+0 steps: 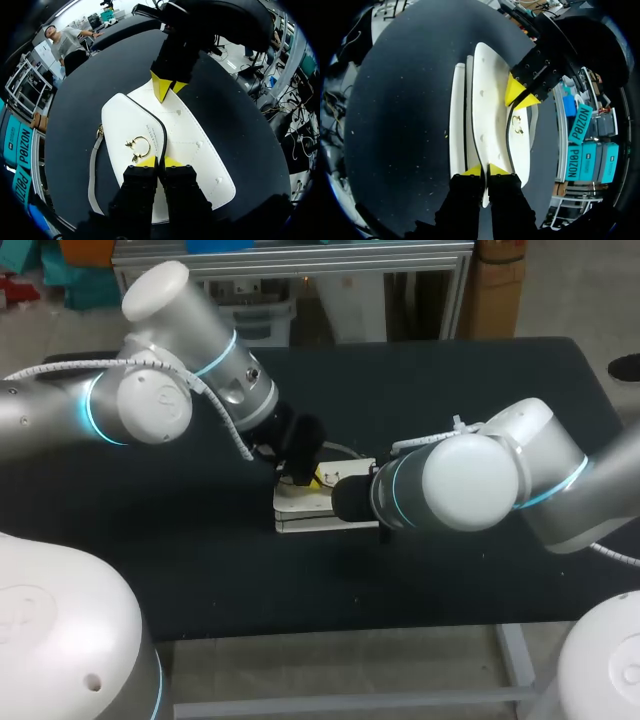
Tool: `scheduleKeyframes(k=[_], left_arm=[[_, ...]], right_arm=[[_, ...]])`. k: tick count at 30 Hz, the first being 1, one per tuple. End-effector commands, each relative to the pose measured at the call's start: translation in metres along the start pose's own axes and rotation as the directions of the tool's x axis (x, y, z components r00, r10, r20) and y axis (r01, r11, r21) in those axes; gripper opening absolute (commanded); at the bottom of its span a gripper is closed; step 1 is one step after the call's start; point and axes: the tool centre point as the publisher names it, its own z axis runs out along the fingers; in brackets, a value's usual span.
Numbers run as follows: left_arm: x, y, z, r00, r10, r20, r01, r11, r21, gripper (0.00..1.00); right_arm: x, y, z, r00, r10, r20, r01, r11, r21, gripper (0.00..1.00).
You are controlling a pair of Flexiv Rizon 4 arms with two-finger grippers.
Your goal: Pick up the bag, open it, inspect its contents, close it, and place it on the opposite side
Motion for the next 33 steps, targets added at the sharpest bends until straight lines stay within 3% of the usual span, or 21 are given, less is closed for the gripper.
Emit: scheduleKeyframes(k=[1,4,5,26,33], left_arm=[[0.0,0.007,0.006,1.0,-0.005,-0.016,0.005,1.0,0.007,0.2],[0.003,0.007,0.002,1.0,-0.004,-0.01,0.004,1.0,0.008,0.4],[0.003,0.008,0.001,1.0,-0.005,-0.005,0.005,1.0,0.006,0.42],[-0.015,0.006,-0.019,0.999,0.013,0.037,-0.015,0.998,0.053,0.4],[-0.016,0.005,-0.027,0.998,0.04,0.051,-0.046,0.99,0.131,0.41]], right_arm=[[0.004,-0.002,0.004,0.996,0.001,0.084,0.0,1.0,-0.008,0.0],[0.004,-0.002,0.004,0.996,0.001,0.084,0.0,1.0,-0.008,0.0],[0.004,-0.002,0.004,0.996,0.001,0.084,0.0,1.0,-0.008,0.0],[0.004,-0.002,0.004,0.996,0.001,0.084,0.0,1.0,-0.008,0.0],[0.004,-0.002,0.004,0.996,0.001,0.084,0.0,1.0,-0.008,0.0]])
